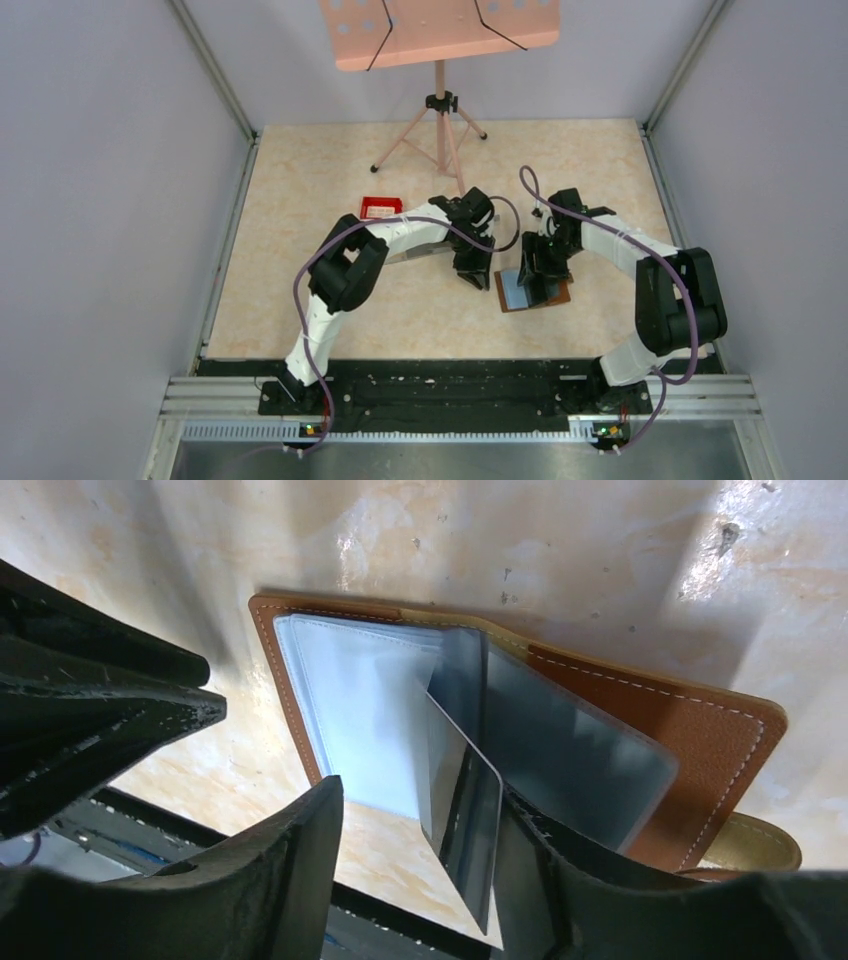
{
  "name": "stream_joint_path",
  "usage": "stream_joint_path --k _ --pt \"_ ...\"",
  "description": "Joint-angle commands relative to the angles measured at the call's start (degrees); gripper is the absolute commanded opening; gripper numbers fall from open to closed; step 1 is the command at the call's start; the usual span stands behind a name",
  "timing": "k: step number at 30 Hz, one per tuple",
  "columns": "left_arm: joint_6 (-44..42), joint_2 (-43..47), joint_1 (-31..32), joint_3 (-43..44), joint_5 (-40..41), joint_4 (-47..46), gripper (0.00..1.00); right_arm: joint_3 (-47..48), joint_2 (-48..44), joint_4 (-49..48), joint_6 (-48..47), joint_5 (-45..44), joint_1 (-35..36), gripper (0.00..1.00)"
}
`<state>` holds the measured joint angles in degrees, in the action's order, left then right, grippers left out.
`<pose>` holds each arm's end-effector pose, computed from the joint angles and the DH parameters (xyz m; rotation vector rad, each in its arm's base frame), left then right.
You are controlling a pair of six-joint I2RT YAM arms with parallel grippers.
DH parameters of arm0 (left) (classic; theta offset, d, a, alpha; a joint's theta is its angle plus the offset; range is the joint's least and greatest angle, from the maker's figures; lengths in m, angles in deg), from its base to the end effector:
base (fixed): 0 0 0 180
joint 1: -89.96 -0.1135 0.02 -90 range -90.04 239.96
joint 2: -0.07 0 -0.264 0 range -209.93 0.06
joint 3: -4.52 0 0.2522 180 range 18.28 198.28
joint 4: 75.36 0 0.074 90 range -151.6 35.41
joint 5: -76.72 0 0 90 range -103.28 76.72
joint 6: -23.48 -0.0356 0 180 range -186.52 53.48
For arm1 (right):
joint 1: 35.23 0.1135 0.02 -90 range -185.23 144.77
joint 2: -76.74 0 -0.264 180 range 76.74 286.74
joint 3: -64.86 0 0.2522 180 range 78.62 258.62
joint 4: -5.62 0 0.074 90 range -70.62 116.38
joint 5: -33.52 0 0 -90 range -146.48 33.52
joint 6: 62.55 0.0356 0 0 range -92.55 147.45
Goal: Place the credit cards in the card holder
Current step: Insert the credit card into the card holder.
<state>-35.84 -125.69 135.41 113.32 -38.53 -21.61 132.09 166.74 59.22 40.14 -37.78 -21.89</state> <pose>0.3053 -0.3318 0.1539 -0.5012 -2.9746 0.8474 0.2678 0.0752 0.1752 -0.0744 2.9340 0.5497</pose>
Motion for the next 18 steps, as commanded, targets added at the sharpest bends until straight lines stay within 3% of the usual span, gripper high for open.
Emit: stream_joint_path --k 1,3,9,15,18 --pt "-1.4 2.4 0.7 2.0 1.6 0.5 0.27 0.9 -3.0 -2.6 1.1 0.6 -0.3 0.48" --pt "-1.5 2.2 1.1 2.2 1.5 0.4 0.26 0.0 -3.6 -3.8 1.6 2.1 -1.4 0.39" --pt "-2.1 1.3 1.8 3.3 1.6 0.9 0.23 -1.9 -4.8 -6.2 1.6 4.0 -3.4 0.26" --pt "-2.7 -0.8 2.0 5.5 1.1 2.1 0.22 -5.5 -4.3 -11.0 2.7 8.2 -4.6 0.00" --pt "-2.8 -1.4 2.1 5.9 0.6 2.5 0.21 -6.8 -4.2 -12.5 2.8 8.0 -5.2 0.00"
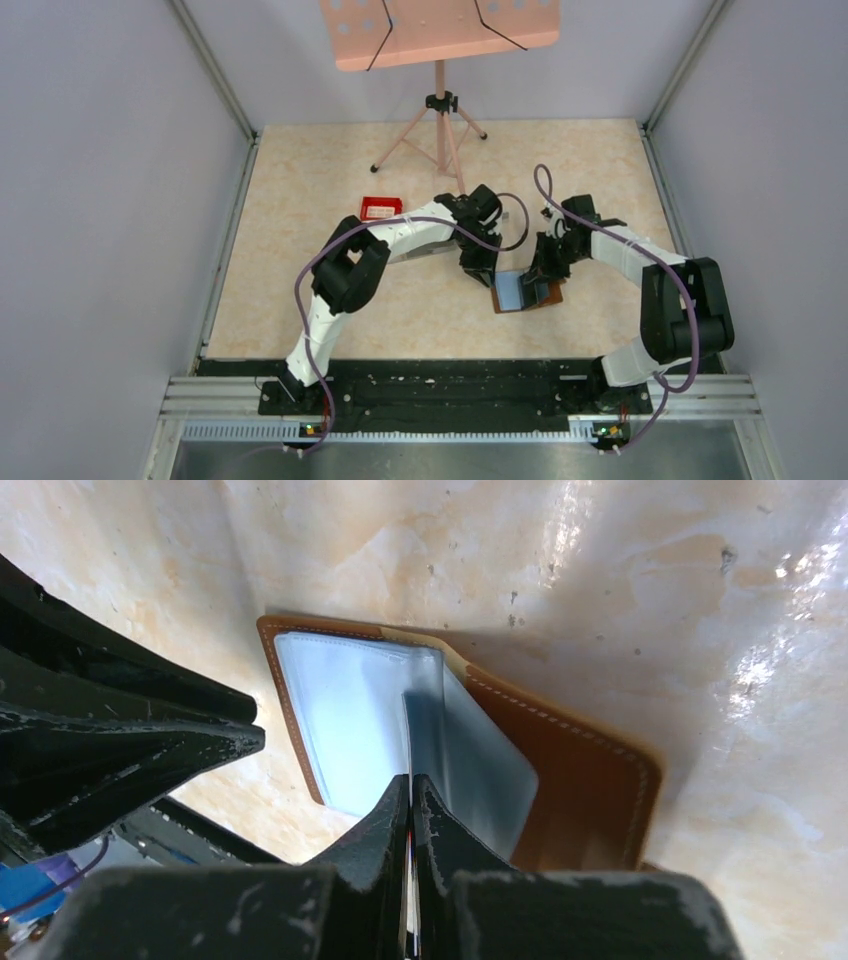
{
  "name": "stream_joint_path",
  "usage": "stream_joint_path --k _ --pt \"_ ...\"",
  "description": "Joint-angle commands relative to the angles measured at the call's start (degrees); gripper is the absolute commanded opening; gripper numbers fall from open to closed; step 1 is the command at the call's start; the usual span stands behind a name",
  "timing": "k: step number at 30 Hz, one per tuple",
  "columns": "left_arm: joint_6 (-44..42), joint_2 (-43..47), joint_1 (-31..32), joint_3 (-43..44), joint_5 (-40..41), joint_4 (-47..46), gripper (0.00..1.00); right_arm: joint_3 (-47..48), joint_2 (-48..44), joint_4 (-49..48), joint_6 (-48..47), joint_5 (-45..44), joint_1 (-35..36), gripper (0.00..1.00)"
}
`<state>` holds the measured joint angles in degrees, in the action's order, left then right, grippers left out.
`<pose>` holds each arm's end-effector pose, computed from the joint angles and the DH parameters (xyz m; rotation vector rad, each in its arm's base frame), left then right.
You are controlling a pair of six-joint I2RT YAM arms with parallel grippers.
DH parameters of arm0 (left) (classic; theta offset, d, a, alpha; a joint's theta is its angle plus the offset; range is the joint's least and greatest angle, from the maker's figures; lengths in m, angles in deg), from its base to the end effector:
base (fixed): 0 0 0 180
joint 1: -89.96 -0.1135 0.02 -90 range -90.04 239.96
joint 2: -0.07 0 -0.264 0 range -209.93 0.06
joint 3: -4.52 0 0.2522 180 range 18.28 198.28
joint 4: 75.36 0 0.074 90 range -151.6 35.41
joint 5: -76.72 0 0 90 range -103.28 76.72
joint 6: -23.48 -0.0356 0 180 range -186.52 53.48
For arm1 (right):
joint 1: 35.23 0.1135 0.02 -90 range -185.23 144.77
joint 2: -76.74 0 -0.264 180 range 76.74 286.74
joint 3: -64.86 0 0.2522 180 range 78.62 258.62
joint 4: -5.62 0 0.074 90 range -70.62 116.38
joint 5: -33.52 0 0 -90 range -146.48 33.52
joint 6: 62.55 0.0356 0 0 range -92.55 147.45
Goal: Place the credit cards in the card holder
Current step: Insert the credit card into the card holder.
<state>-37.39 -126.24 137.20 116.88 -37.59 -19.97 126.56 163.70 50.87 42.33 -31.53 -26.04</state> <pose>0.3006 -0.3467 0.1658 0.5890 2.9468 -0.8467 0.2637 0.0579 0.1693 0.0329 2.8183 0.7103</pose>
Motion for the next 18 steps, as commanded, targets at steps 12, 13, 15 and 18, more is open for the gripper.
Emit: stream_joint_path --k 12,13,15,18 --pt "-1.8 -3.5 0.7 2.8 0.5 3.4 0.01 -3.7 0.4 -13.2 0.4 8.1 -3.2 0.00" --pt "-1.9 -3.8 0.7 2.9 0.5 3.5 0.00 -3.8 0.7 -13.8 0.3 8.8 -3.2 0.00" --pt "-2.0 -4.3 0.7 3.0 0.6 3.8 0.00 -4.1 1.4 -15.2 0.2 9.8 -3.2 0.00" --pt "-2.3 -5.0 0.7 3.5 0.7 4.3 0.00 -4.9 2.4 -17.5 0.9 11.5 -3.3 0.00"
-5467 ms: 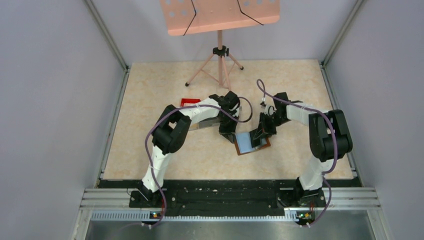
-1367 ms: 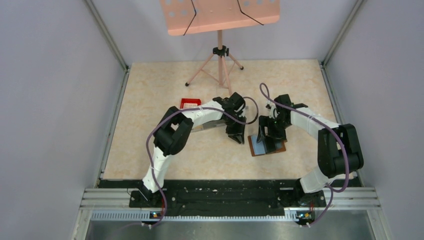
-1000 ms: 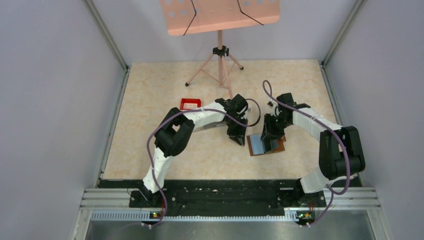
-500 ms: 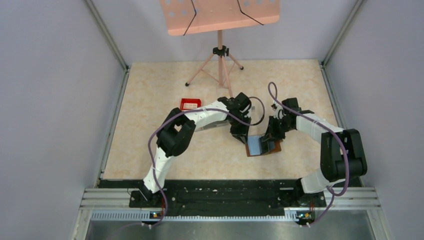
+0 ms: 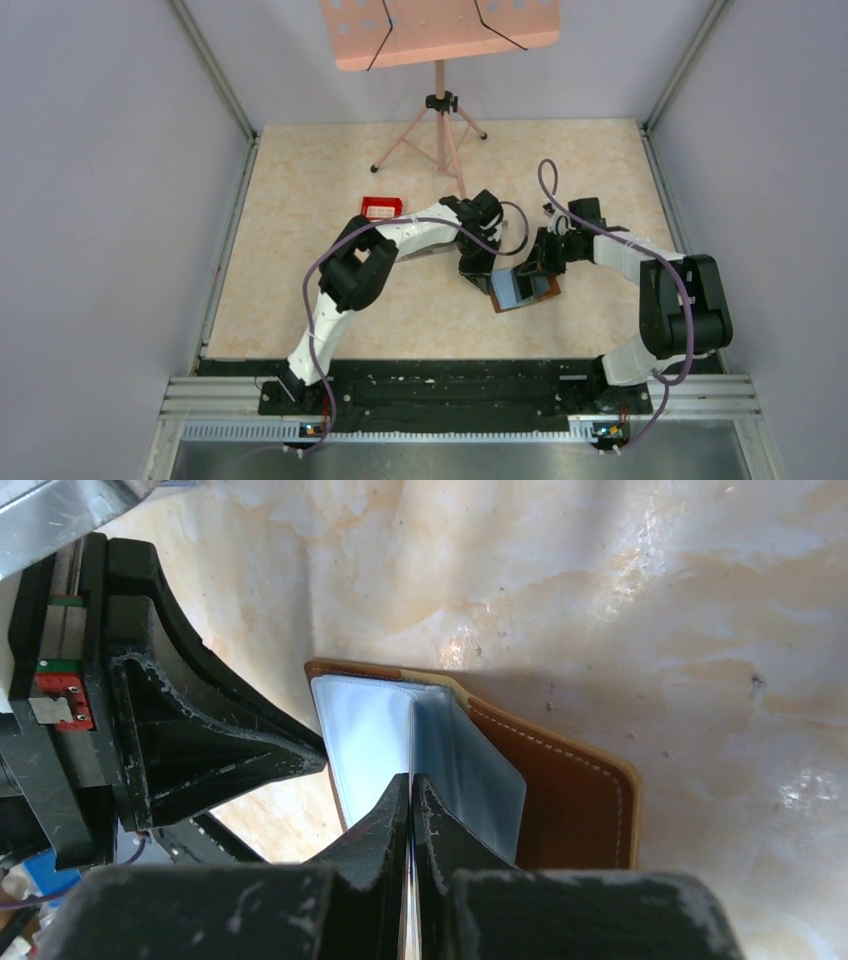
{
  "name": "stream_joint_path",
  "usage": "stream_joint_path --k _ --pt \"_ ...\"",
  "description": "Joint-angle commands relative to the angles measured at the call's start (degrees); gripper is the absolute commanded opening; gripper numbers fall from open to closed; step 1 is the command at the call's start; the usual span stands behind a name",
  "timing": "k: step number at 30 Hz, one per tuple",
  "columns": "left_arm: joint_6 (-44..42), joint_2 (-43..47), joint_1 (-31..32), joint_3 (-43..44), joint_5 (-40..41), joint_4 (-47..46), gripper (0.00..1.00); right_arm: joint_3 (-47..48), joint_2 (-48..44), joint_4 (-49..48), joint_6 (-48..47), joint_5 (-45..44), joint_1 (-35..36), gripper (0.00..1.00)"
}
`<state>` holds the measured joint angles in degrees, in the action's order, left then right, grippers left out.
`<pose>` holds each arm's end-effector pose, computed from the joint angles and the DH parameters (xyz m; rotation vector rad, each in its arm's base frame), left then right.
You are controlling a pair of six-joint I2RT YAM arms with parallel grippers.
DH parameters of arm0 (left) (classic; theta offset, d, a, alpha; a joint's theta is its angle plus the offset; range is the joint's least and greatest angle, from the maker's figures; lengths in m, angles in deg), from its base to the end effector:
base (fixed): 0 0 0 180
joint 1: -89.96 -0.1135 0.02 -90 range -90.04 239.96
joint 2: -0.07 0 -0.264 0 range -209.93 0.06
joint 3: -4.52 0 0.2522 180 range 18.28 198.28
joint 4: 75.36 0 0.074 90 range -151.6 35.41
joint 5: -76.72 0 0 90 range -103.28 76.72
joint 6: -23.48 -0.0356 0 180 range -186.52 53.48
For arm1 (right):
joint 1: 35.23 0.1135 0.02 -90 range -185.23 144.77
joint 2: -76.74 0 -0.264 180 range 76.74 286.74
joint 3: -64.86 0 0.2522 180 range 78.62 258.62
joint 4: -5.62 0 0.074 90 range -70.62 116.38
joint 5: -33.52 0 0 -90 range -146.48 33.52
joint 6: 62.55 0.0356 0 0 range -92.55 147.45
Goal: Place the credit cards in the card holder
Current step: Insert the credit card into the card holder.
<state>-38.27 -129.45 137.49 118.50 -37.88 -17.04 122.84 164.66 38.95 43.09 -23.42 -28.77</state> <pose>0.3000 -0.3497 0.1474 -0.5935 -2.9407 0.7771 0.2717 0.0503 0.1587 0.0259 2.6647 0.8953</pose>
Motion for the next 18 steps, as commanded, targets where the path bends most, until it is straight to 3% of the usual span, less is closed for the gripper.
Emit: stream_joint_path --k 1,7,18 --pt "-1.5 -1.9 0.4 2.0 1.0 1.4 0.00 -1.9 1.8 -6.8 0.8 4.1 -0.6 0.00" --pt "-1.9 -2.8 0.4 3.2 0.8 2.1 0.00 -3.4 4.1 -6.5 1.8 5.1 -0.6 0.00" --pt "-1.9 -3.7 0.4 4.9 0.6 2.8 0.00 2.4 1.3 7.0 -3.7 -4.3 -0.4 0.44"
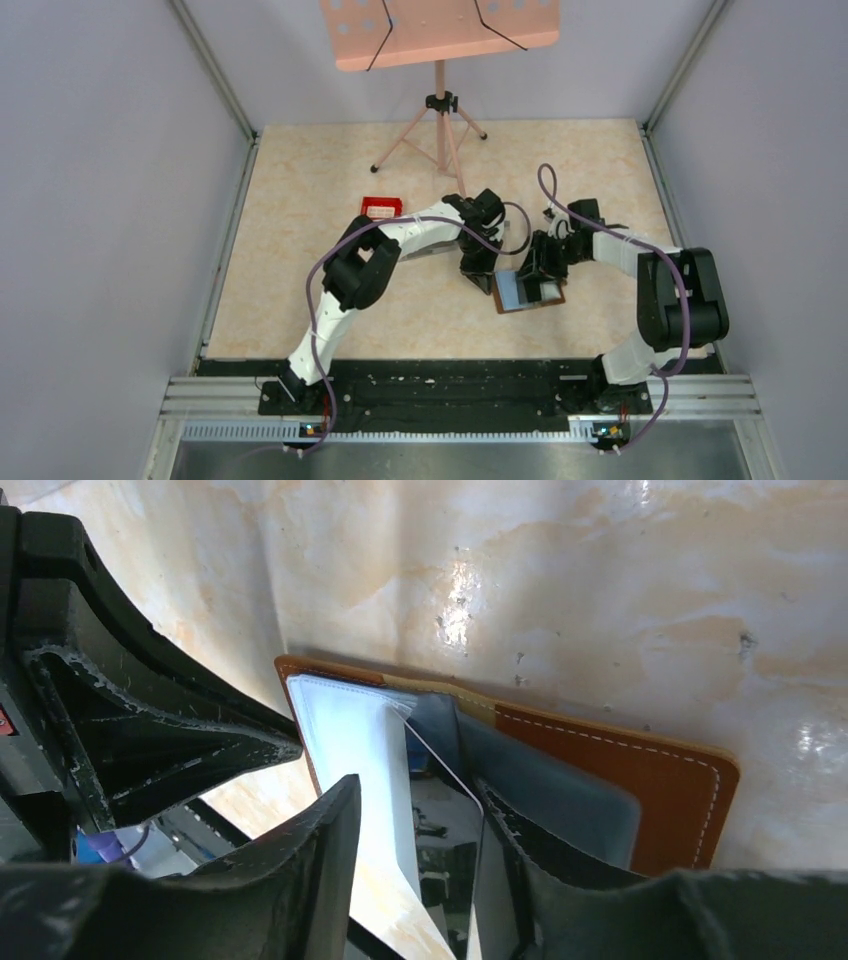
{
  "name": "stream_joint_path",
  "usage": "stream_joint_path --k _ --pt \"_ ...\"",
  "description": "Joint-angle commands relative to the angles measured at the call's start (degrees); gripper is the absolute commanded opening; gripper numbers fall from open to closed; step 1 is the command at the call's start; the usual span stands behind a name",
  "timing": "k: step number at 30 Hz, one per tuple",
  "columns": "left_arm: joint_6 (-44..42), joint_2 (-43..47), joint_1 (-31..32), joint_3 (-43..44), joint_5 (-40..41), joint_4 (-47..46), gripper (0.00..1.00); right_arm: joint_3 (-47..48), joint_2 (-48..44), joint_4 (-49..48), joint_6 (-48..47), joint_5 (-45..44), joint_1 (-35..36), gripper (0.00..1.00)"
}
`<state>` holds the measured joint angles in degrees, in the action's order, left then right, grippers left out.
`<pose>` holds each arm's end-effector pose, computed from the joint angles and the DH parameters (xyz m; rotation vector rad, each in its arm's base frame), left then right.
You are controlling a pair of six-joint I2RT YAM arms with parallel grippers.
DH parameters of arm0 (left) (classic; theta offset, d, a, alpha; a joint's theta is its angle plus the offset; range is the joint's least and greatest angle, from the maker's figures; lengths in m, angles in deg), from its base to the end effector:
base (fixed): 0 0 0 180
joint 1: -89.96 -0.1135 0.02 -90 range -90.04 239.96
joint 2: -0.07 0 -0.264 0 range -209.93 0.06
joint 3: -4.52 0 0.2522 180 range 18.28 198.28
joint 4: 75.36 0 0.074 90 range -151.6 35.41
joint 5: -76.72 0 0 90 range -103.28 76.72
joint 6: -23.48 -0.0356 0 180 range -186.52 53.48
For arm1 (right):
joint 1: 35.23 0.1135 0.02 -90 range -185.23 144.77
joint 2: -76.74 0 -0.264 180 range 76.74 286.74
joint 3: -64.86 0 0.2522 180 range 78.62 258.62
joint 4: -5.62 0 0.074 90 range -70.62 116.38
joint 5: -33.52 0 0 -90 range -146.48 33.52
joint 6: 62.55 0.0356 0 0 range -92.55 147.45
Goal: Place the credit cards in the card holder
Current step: Insert the credit card into the card holder.
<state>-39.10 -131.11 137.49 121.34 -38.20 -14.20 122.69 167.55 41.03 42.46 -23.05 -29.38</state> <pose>0.3027 -0.3529 0.1467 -0.6030 -2.9212 0.7533 0.2701 0.0474 0.1438 0.0623 2.7443 0.9041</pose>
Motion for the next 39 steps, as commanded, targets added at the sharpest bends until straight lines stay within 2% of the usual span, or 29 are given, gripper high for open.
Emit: stream_joint_path --k 1,7,18,28,33,39 --pt "-1.1 -2.2 0.4 2.3 1.0 0.0 0.00 2.6 -1.6 5.3 -3.0 -4.7 0.2 0.47" --pt "-1.0 -2.5 0.4 3.1 0.6 0.3 0.00 3.7 -2.1 7.7 -2.9 -7.0 2.2 0.63" --pt "-0.4 -3.5 0.4 4.2 -0.6 0.3 0.00 5.9 -3.7 11.7 -2.5 -12.6 5.4 0.72" --pt "-0.2 -3.4 0.3 4.4 -2.1 -0.7 0.00 5.8 -6.7 12.2 -2.1 -10.9 5.4 0.81" --pt "1.0 -1.3 -0.2 2.1 -4.4 -4.3 0.00 5.3 -8.6 12.2 -1.3 -11.0 5.3 0.84" --pt "4.3 3.7 -1.8 -4.7 -7.0 -12.7 0.18 4.3 -10.6 12.2 -0.1 -11.6 4.6 0.89"
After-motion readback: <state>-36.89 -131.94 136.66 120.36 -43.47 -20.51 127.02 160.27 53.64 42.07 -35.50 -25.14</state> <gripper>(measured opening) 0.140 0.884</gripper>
